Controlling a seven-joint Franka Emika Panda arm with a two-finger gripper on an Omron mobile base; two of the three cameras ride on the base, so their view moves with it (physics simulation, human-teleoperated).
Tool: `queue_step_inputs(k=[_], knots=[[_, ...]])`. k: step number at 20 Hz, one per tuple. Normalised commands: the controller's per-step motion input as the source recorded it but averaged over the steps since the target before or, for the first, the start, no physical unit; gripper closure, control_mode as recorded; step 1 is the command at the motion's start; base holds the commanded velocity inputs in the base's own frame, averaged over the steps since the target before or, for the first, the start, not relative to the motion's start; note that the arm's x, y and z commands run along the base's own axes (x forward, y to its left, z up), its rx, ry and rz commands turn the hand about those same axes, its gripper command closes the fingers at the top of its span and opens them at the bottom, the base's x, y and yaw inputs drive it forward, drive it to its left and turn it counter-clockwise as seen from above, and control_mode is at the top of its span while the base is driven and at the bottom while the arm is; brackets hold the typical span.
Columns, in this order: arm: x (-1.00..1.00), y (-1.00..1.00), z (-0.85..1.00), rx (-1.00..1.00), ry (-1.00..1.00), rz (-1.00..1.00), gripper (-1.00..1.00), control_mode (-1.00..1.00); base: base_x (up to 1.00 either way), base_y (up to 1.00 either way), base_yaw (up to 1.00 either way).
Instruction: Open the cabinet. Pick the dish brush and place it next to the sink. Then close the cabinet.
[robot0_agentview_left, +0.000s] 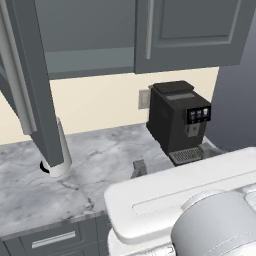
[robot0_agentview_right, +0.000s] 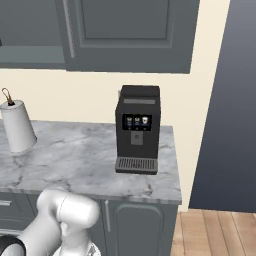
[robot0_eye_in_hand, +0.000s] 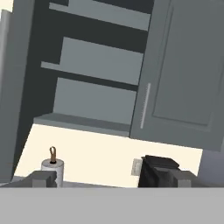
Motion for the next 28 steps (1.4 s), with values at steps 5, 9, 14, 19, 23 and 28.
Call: queue_step_inputs(k=[5, 9, 14, 19, 23, 28], knots=[[0.16, 0.65, -0.24, 0.0, -0.11, -0.17, -1.0, -1.0, 0.0, 0.0, 0.0], [0.34, 0.47, -0.17, 0.0, -0.08, -0.17, -1.0, -1.0, 0.0, 0.0, 0.0], [0.46, 0.44, -0.06, 0.0, 0.0, -0.11, -1.0, -1.0, 0.0, 0.0, 0.0], [0.39, 0.46, -0.33, 0.0, -0.03, -0.11, -1.0, -1.0, 0.0, 0.0, 0.0], [0.39, 0.63, -0.43, 0.0, -0.09, -0.18, -1.0, -1.0, 0.0, 0.0, 0.0], [0.59, 0.71, -0.21, 0.0, -0.07, -0.22, -1.0, -1.0, 0.0, 0.0, 0.0]])
